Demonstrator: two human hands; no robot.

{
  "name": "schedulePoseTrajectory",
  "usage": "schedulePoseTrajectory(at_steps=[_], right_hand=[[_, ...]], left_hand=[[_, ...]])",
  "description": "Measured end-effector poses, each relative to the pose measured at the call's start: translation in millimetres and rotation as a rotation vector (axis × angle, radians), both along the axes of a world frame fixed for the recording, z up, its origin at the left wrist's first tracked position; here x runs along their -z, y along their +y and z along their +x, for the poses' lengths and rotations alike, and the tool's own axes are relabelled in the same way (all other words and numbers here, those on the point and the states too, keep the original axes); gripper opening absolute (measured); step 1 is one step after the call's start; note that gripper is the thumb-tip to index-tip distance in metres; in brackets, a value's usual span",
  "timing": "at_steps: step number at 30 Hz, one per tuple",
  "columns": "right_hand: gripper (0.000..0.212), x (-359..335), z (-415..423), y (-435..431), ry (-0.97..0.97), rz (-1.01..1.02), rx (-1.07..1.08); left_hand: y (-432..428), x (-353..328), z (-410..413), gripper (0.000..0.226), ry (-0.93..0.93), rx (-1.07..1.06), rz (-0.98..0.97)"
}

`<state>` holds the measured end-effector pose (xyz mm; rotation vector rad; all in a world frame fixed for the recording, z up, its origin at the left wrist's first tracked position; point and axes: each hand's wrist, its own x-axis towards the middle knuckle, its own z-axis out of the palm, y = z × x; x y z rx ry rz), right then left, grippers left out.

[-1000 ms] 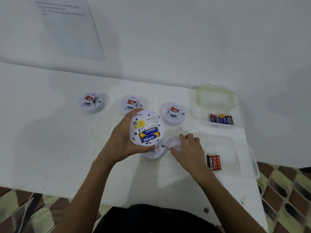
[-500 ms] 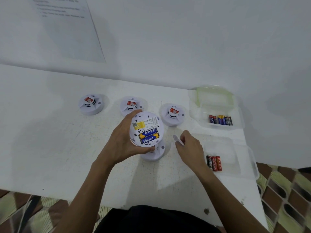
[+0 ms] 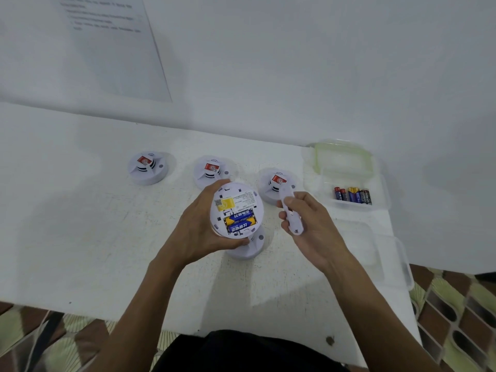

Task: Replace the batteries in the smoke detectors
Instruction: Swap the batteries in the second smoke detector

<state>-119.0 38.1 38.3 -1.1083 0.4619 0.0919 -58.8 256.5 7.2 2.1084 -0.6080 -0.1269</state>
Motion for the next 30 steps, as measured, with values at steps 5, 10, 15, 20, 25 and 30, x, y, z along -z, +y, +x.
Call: schedulePoseTrajectory(at_steps=[5,10,15,20,25,30], right_hand=[[0.021,-16,-5,19,-0.151,-0.527,-0.113],[0.034,-10,-7,42,-0.378,-1.174,-0.073],[0.042,5,-4,57,-0.493,-1.372,-0.023],[0.039,16,-5,59,-0.616,-1.467,0.008],[0.038,11,-8,60,-0.634,-1.509,-0.007],[0.035,14,-9,64,-0.666,-1.59,0.08]], left_hand=[[-3,-1,0,0.098,-0.012,0.008,-0.005],[-10,-6,-4,0.093,0.01,0.044,-0.05],[-13,-6,-4,0.087,0.251,0.057,-0.157],[-10,2,-5,0.085,0.203,0.047,-0.136],[-9,6,-3,0.082,0.191,0.025,-0.134],[-9,8,-5,0.103,0.161,0.033,-0.128]])
